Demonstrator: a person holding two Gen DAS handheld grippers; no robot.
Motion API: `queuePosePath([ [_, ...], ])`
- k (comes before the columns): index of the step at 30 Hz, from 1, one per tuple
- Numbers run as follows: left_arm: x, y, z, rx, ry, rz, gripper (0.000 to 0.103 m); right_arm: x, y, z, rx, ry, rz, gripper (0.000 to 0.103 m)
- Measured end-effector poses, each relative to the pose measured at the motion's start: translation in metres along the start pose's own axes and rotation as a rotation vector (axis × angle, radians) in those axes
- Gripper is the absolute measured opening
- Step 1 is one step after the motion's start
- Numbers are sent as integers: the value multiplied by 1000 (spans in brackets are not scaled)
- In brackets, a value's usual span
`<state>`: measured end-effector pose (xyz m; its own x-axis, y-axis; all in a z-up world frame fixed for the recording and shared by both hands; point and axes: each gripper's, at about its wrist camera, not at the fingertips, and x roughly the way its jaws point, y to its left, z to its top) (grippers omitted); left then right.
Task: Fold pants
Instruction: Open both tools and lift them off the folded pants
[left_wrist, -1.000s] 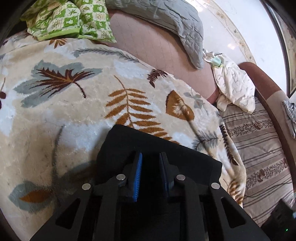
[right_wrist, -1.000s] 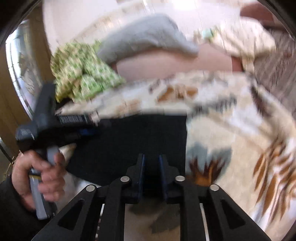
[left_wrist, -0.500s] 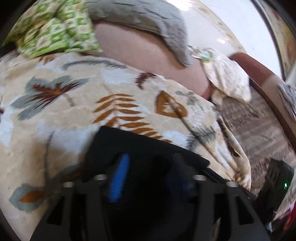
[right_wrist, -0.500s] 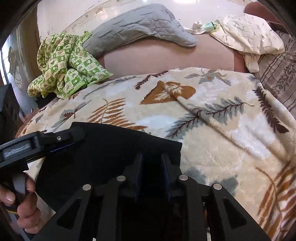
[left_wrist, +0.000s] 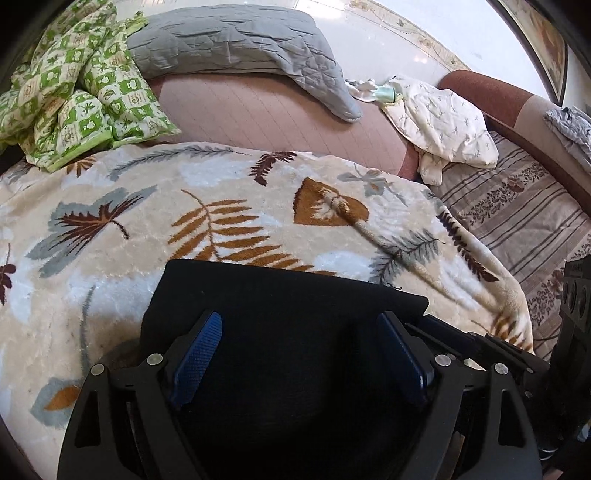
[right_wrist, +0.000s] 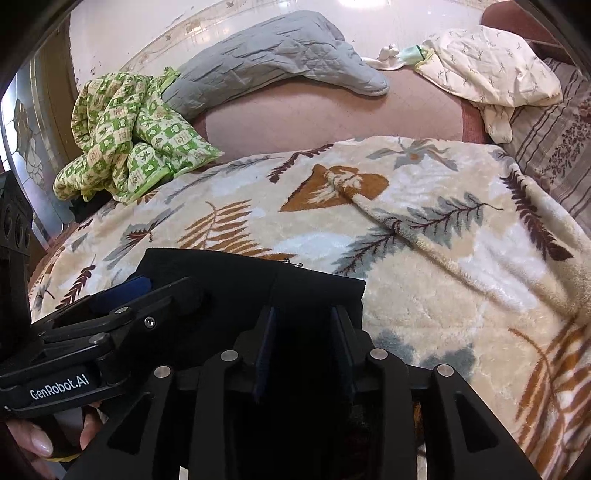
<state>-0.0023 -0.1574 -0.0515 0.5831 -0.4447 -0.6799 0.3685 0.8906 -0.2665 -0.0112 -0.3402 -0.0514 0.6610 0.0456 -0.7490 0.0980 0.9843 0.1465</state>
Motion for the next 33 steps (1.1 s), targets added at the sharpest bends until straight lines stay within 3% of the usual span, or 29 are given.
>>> queuePosePath([
  [3, 0, 3, 3, 6, 13, 1, 86, 4, 2, -2, 8, 48, 61, 90],
  [11, 0, 1, 3, 5, 19, 8, 86, 9, 5, -7, -11, 80, 49, 90],
  [16, -13, 0, 3, -10, -7, -27, 87, -27, 7, -9, -57, -57, -76, 89],
  [19, -39, -4, -4, 9, -28, -56, 93, -62, 12, -20, -90, -138, -114, 90],
  [21, -60, -4, -12, 30, -62, -30, 102, -78, 15, -28, -98, -152, -132, 91],
  [27, -122, -9, -55, 46, -98, 64, 102, -108, 1, -49, 76, -130, -131, 91],
  [33, -156, -23, -87, 73, -88, 163, 102, -123, 10, -62, 82, -142, -153, 91],
])
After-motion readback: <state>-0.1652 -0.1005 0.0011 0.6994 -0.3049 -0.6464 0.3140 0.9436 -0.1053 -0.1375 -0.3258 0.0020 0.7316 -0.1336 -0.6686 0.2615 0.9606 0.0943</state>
